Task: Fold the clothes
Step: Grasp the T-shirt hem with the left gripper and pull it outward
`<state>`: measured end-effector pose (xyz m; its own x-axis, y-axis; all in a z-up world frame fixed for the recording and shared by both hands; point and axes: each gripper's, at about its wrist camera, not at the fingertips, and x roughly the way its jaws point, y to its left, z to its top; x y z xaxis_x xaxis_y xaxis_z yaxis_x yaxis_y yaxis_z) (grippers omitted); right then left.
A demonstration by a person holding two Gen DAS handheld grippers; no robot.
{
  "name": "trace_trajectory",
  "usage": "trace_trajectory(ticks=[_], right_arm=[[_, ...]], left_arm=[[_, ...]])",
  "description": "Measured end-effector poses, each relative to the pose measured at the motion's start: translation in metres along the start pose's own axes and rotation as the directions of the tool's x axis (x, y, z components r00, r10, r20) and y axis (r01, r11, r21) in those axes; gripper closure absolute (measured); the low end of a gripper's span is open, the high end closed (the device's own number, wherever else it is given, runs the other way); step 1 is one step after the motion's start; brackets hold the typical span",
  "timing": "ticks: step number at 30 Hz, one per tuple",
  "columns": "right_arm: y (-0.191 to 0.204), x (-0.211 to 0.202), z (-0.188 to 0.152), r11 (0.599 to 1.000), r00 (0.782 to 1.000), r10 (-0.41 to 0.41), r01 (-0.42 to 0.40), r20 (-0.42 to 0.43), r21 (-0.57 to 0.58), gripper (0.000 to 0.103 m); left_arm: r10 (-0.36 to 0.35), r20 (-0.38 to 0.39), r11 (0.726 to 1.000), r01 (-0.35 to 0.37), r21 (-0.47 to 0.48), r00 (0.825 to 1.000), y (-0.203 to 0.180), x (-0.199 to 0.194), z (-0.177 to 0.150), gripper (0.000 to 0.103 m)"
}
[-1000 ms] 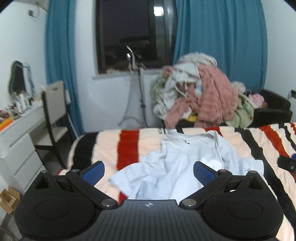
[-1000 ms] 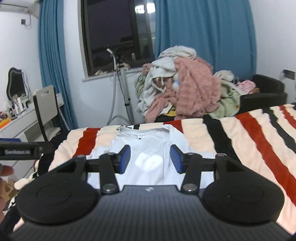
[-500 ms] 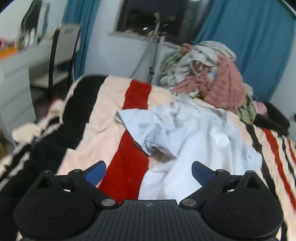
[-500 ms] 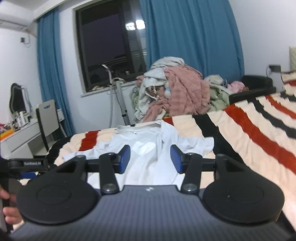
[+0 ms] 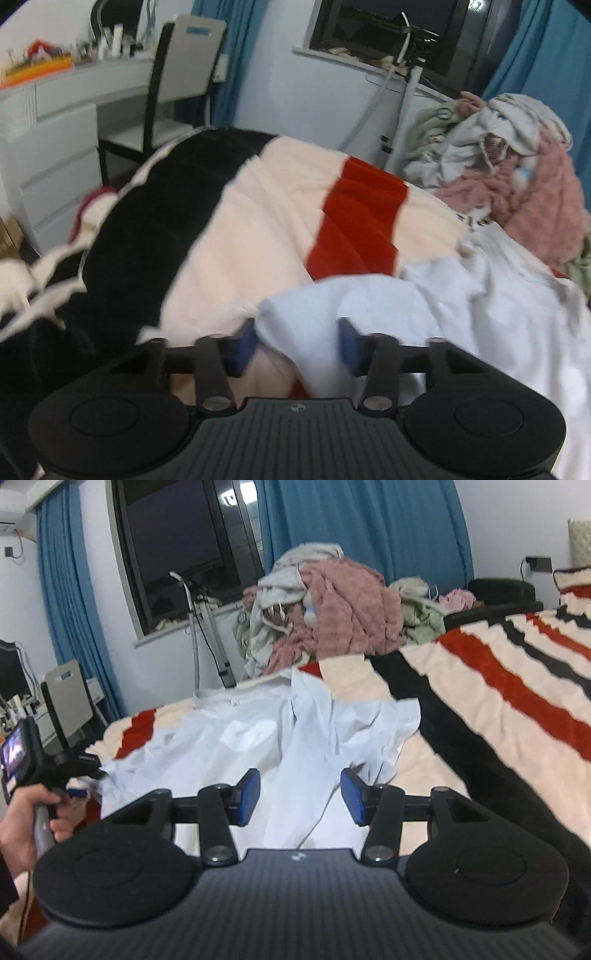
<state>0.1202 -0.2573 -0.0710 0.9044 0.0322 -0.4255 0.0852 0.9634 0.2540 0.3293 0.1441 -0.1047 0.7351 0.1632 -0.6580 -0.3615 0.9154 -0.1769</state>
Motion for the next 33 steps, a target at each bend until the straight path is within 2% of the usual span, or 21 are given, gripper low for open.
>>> trace_trajectory(ticks=[3, 4, 6, 11, 15, 19, 22, 25, 28, 31, 33], right_arm=[[0.005, 0.011, -0.003, 1.0, 1.0, 0.003, -0.003, -0.024, -0.007, 0.052], [0.008, 0.014, -0.003, 1.0, 1.0, 0.005, -0.005, -0.03, -0.012, 0.052], [0.013, 0.018, -0.005, 1.0, 0.999, 0.008, -0.009, -0.04, -0.023, 0.052], [0.021, 0.02, -0.008, 0.999, 0.998, 0.01, -0.013, -0.06, -0.049, 0.053], [0.02, 0.019, -0.009, 0.999, 0.997, 0.012, -0.015, -0.075, -0.041, 0.053], [0.02, 0.018, -0.01, 0.999, 0.997, 0.007, -0.01, -0.072, -0.042, 0.053], [0.019, 0.019, -0.01, 0.999, 0.997, 0.001, -0.004, -0.073, -0.04, 0.053], [0.018, 0.021, -0.01, 0.999, 0.997, -0.006, 0.002, -0.071, -0.047, 0.053], [0.017, 0.024, -0.01, 0.999, 0.997, -0.018, 0.015, -0.07, -0.052, 0.053], [0.015, 0.029, -0.01, 0.998, 0.997, -0.029, 0.025, -0.073, -0.053, 0.053], [0.014, 0.035, -0.011, 0.998, 0.997, -0.033, 0.029, -0.076, -0.053, 0.053]], left_arm=[[0.017, 0.029, 0.999, -0.019, 0.05, 0.999, -0.003, -0.004, 0.008, 0.08], [0.012, 0.031, 0.998, -0.014, 0.064, 0.999, -0.005, -0.007, 0.008, 0.083], [-0.012, 0.031, 0.996, 0.01, 0.088, 0.999, -0.003, -0.019, 0.011, 0.096], [-0.108, 0.055, 0.98, 0.097, 0.172, 0.993, -0.002, -0.057, 0.012, 0.099], [-0.156, 0.101, 0.968, 0.132, 0.214, 0.983, -0.008, -0.082, 0.019, 0.099], [-0.085, 0.192, 0.979, 0.046, 0.198, 0.978, -0.021, -0.083, 0.055, 0.1], [-0.007, 0.27, 0.984, -0.042, 0.172, 0.963, -0.034, -0.079, 0.091, 0.1], [0.115, 0.346, 0.965, -0.188, 0.185, 0.931, -0.053, -0.06, 0.131, 0.1], [0.208, 0.355, 0.936, -0.291, 0.199, 0.912, -0.07, -0.03, 0.156, 0.1], [0.28, 0.344, 0.912, -0.361, 0.196, 0.896, -0.079, 0.006, 0.16, 0.1], [0.259, 0.288, 0.931, -0.317, 0.178, 0.922, -0.07, 0.02, 0.155, 0.099]])
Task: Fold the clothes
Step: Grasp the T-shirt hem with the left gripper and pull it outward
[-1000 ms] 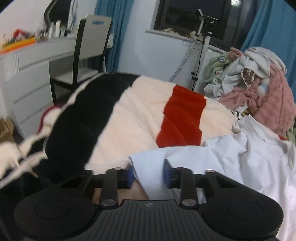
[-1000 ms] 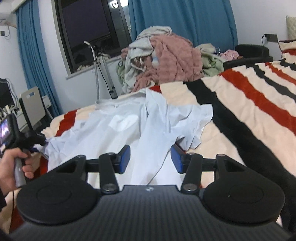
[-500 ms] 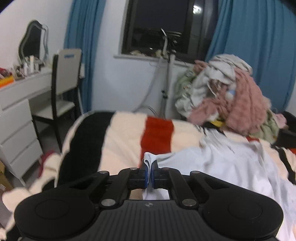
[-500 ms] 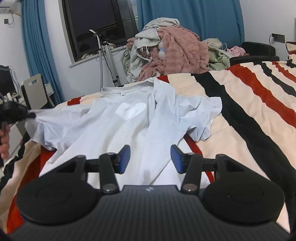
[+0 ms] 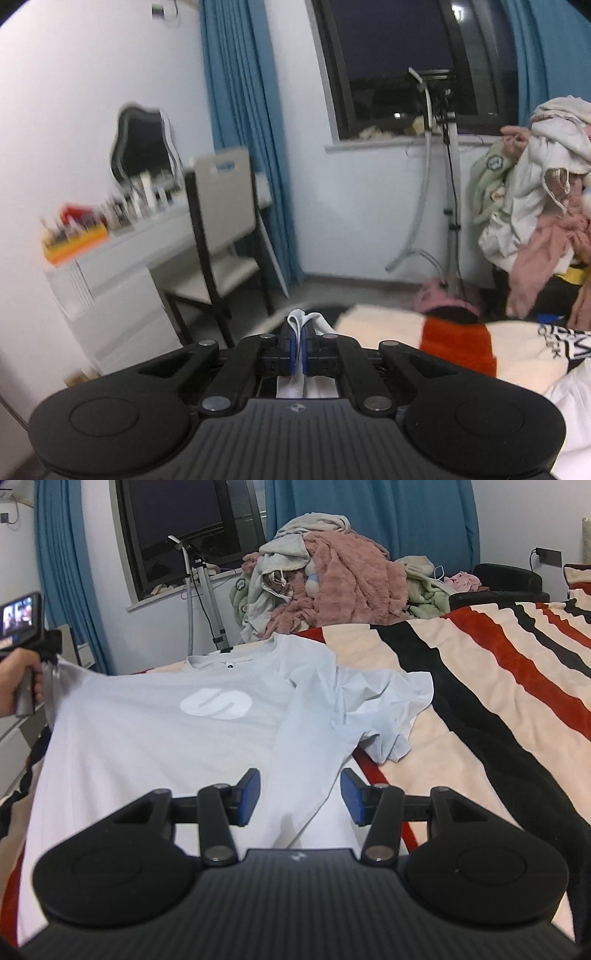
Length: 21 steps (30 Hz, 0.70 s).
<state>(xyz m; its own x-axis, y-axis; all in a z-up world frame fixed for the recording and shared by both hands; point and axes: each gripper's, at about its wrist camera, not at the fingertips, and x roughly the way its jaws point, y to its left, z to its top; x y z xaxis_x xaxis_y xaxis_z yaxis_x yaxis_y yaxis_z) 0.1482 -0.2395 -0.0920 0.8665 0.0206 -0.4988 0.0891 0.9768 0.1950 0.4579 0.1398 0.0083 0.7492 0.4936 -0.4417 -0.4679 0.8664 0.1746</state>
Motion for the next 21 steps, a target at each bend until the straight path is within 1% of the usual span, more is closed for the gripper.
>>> trace_trajectory(ticks=[2, 4, 6, 8, 10, 11, 12, 13, 15, 16, 17, 19, 21], right_arm=[[0.001, 0.006, -0.001, 1.0, 1.0, 0.001, -0.001, -0.005, -0.003, 0.053], [0.002, 0.013, -0.001, 1.0, 1.0, 0.004, -0.004, -0.015, -0.005, 0.053], [0.003, 0.018, -0.001, 1.0, 1.0, 0.012, -0.012, -0.022, -0.003, 0.053], [0.005, 0.02, -0.001, 1.0, 0.999, 0.023, -0.023, -0.026, -0.001, 0.053], [0.007, 0.018, -0.001, 0.999, 0.999, 0.033, -0.033, -0.024, -0.005, 0.053], [0.008, 0.016, -0.001, 0.999, 0.999, 0.037, -0.037, -0.02, -0.006, 0.053], [0.008, 0.014, -0.001, 0.999, 0.999, 0.041, -0.041, -0.015, -0.006, 0.053], [0.009, 0.01, -0.001, 0.999, 0.999, 0.043, -0.043, -0.01, -0.006, 0.053], [0.009, 0.001, 0.0, 0.999, 0.999, 0.044, -0.044, 0.007, -0.004, 0.053], [0.008, -0.004, 0.0, 0.999, 0.999, 0.044, -0.044, 0.015, -0.002, 0.053], [0.008, -0.008, 0.001, 0.999, 0.999, 0.044, -0.044, 0.021, 0.002, 0.053], [0.005, -0.02, 0.002, 0.999, 0.998, 0.046, -0.046, 0.032, 0.016, 0.053], [0.002, -0.033, 0.003, 0.999, 0.998, 0.043, -0.045, 0.042, 0.028, 0.053]], left_arm=[[-0.041, -0.052, 0.999, 0.039, -0.035, 0.998, 0.003, 0.013, -0.01, 0.097], [-0.084, -0.103, 0.995, 0.077, -0.071, 0.991, 0.006, 0.027, -0.02, 0.091], [-0.15, -0.135, 0.986, 0.138, -0.094, 0.979, 0.021, 0.027, -0.03, 0.08], [-0.196, -0.167, 0.978, 0.182, -0.099, 0.966, 0.035, 0.018, -0.038, 0.075], [-0.242, -0.187, 0.967, 0.221, -0.124, 0.952, 0.057, 0.003, -0.048, 0.073], [-0.275, -0.195, 0.958, 0.251, -0.137, 0.941, 0.068, -0.008, -0.052, 0.071], [-0.303, -0.207, 0.949, 0.275, -0.155, 0.93, 0.079, -0.022, -0.059, 0.067], [-0.337, -0.218, 0.937, 0.304, -0.171, 0.916, 0.089, -0.037, -0.065, 0.066], [-0.409, -0.26, 0.91, 0.367, -0.194, 0.875, 0.114, -0.072, -0.083, 0.064], [-0.45, -0.284, 0.891, 0.402, -0.212, 0.847, 0.125, -0.091, -0.095, 0.063], [-0.496, -0.318, 0.867, 0.44, -0.234, 0.808, 0.136, -0.111, -0.108, 0.061], [-0.562, -0.389, 0.827, 0.49, -0.275, 0.73, 0.157, -0.148, -0.138, 0.06], [-0.604, -0.48, 0.795, 0.521, -0.31, 0.636, 0.167, -0.179, -0.167, 0.06]])
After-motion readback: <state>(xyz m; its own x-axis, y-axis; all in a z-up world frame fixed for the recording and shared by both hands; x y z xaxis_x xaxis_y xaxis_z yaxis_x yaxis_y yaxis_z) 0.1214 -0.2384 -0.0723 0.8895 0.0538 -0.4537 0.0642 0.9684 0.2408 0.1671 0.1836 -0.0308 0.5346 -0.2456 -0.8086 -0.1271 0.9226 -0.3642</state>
